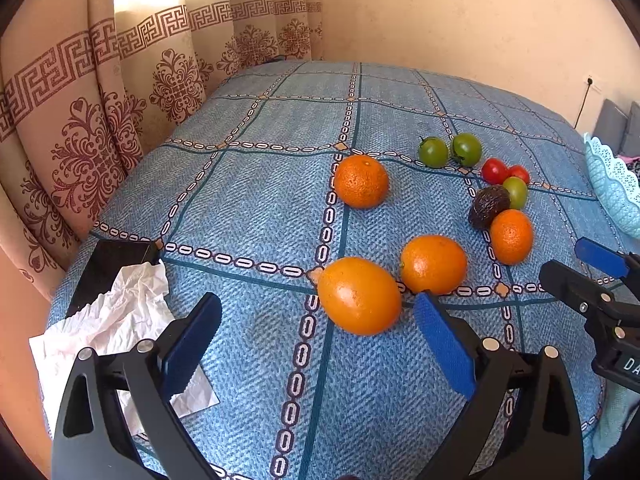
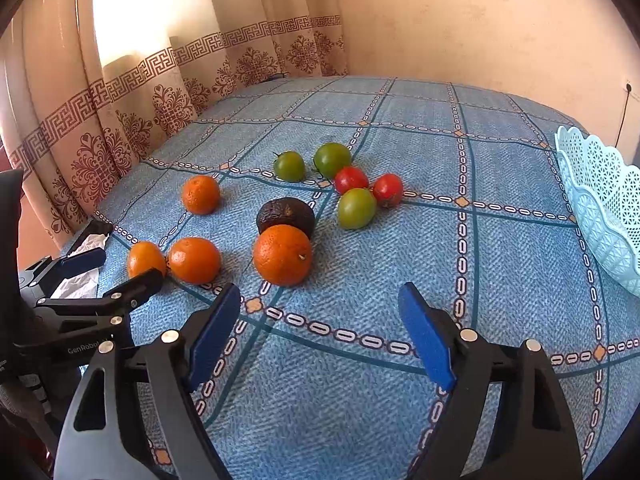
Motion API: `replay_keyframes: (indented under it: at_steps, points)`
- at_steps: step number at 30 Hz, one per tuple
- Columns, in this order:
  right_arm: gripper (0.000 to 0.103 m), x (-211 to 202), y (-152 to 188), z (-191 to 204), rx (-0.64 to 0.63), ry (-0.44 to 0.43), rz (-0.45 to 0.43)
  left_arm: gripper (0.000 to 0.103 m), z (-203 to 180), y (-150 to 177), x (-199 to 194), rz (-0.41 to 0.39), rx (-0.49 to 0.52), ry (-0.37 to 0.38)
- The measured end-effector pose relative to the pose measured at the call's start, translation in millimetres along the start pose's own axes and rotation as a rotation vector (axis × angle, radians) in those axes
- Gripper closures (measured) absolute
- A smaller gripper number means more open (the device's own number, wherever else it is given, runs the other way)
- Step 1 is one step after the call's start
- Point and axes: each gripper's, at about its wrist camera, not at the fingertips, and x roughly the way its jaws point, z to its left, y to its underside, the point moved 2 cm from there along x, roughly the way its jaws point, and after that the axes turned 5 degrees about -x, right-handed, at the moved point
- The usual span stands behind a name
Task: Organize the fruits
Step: 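Grasp the large orange with the left gripper while the right gripper grasps another orange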
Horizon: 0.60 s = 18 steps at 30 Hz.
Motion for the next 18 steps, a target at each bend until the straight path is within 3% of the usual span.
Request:
replay_keyframes:
  at_steps: [9,18]
  points:
    - [0.035,24.6,-11.1,9.2,0.013,-0.031,0.020,0.007,1.3,2.5,0.9,-0.009,0.009,-0.004]
    - [0.038,39.9,-13.8,12.6,0.016,-0.029,0.045,0.014,-0.3,2.4,8.0,0.013,0.017,0.013]
